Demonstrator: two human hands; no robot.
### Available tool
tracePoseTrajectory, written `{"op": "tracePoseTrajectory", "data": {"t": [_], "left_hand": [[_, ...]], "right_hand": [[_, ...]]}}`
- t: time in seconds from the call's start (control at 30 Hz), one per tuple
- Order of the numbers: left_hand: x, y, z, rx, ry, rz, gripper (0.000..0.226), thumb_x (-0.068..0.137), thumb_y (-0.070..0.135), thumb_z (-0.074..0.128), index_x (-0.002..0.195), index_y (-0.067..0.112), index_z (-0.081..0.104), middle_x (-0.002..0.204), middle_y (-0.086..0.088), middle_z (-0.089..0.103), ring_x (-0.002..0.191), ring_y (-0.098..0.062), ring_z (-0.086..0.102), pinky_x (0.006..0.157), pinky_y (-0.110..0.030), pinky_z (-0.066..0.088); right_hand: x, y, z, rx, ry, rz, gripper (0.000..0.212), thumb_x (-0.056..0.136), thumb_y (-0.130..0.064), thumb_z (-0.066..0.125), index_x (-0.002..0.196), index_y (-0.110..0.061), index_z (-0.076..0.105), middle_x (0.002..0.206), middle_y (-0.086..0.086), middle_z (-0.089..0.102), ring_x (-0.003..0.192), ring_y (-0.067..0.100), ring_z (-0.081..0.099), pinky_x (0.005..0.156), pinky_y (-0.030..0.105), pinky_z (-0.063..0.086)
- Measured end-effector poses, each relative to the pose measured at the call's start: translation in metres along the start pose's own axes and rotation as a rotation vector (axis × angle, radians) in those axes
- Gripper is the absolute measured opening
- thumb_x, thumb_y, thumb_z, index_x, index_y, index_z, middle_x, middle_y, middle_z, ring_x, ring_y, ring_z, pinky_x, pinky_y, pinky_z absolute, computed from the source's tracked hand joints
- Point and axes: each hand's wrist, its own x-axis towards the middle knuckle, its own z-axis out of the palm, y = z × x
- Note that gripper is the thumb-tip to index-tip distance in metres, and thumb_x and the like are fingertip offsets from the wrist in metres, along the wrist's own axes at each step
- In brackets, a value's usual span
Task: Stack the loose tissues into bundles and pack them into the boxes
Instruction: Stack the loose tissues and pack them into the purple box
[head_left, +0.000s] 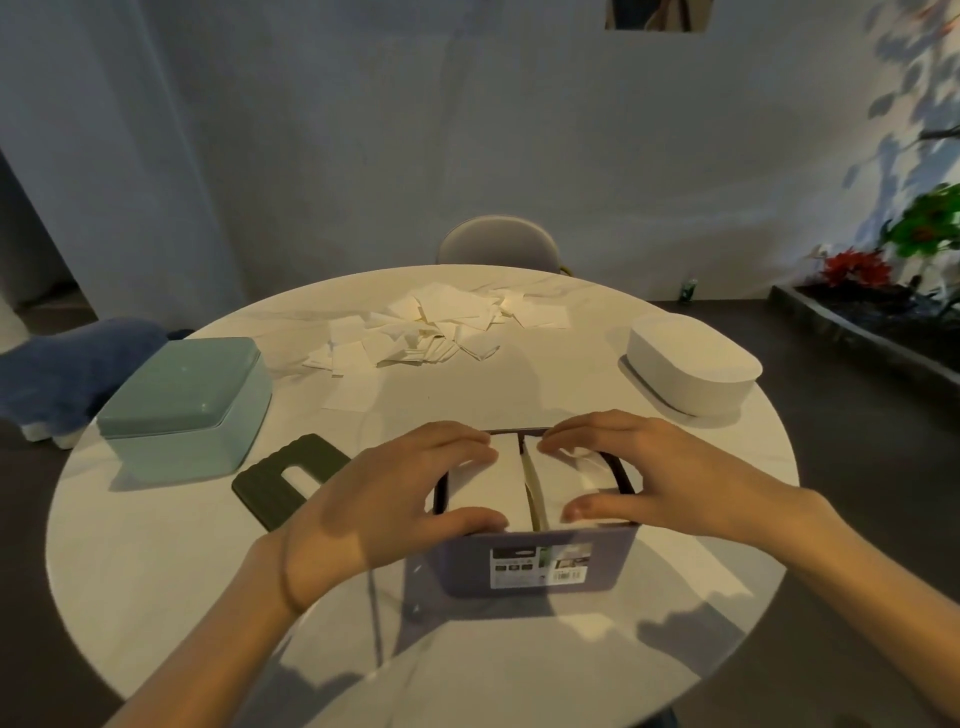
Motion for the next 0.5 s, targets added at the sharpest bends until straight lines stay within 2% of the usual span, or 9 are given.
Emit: {"op": "tracePoseTrajectory", "data": {"t": [0.17, 0.23, 0.3, 0.37, 0.5], "left_hand": [[0.003, 0.001, 0.001, 0.026, 0.023, -0.010, 0.078, 0.078, 0.086, 0.042, 0.142, 0.043, 0.052, 0.147, 0.027, 0.047, 0.134, 0.003, 0.035, 0.105, -0.016, 0.035], [0.003, -0.003, 0.004, 0.015, 0.040, -0.005, 0.078, 0.077, 0.088, 0.039, 0.140, 0.044, 0.054, 0.145, 0.028, 0.049, 0.134, 0.002, 0.033, 0.105, -0.021, 0.034], [0.001, -0.008, 0.007, -0.060, 0.055, -0.011, 0.074, 0.078, 0.088, 0.043, 0.136, 0.046, 0.056, 0.143, 0.032, 0.048, 0.135, 0.004, 0.032, 0.106, -0.021, 0.032], [0.000, -0.014, 0.009, -0.169, 0.106, -0.020, 0.063, 0.079, 0.087, 0.048, 0.129, 0.048, 0.058, 0.138, 0.036, 0.049, 0.132, 0.009, 0.035, 0.105, -0.015, 0.032], [0.010, -0.050, 0.008, -0.282, 0.284, -0.180, 0.035, 0.091, 0.067, 0.057, 0.115, 0.041, 0.063, 0.120, 0.024, 0.062, 0.110, 0.003, 0.057, 0.093, -0.017, 0.047]], "right_hand": [[0.005, 0.000, 0.000, -0.007, -0.020, 0.022, 0.062, 0.081, -0.073, 0.060, 0.138, -0.048, 0.053, 0.145, -0.030, 0.048, 0.130, -0.004, 0.046, 0.103, 0.012, 0.040], [0.006, 0.000, -0.002, -0.006, -0.020, 0.021, 0.060, 0.080, -0.072, 0.061, 0.136, -0.049, 0.054, 0.143, -0.030, 0.049, 0.128, -0.006, 0.046, 0.101, 0.007, 0.038], [0.008, 0.002, -0.007, 0.016, -0.009, 0.012, 0.058, 0.079, -0.072, 0.063, 0.131, -0.047, 0.059, 0.137, -0.031, 0.053, 0.124, -0.007, 0.049, 0.099, 0.007, 0.042], [0.011, 0.003, -0.013, 0.068, 0.036, -0.001, 0.054, 0.078, -0.072, 0.065, 0.125, -0.044, 0.065, 0.130, -0.030, 0.060, 0.118, -0.004, 0.056, 0.098, 0.015, 0.050], [0.023, 0.007, -0.021, 0.131, 0.184, -0.001, 0.045, 0.081, -0.070, 0.065, 0.115, -0.041, 0.070, 0.115, -0.029, 0.067, 0.107, -0.003, 0.064, 0.090, 0.018, 0.054]]}}
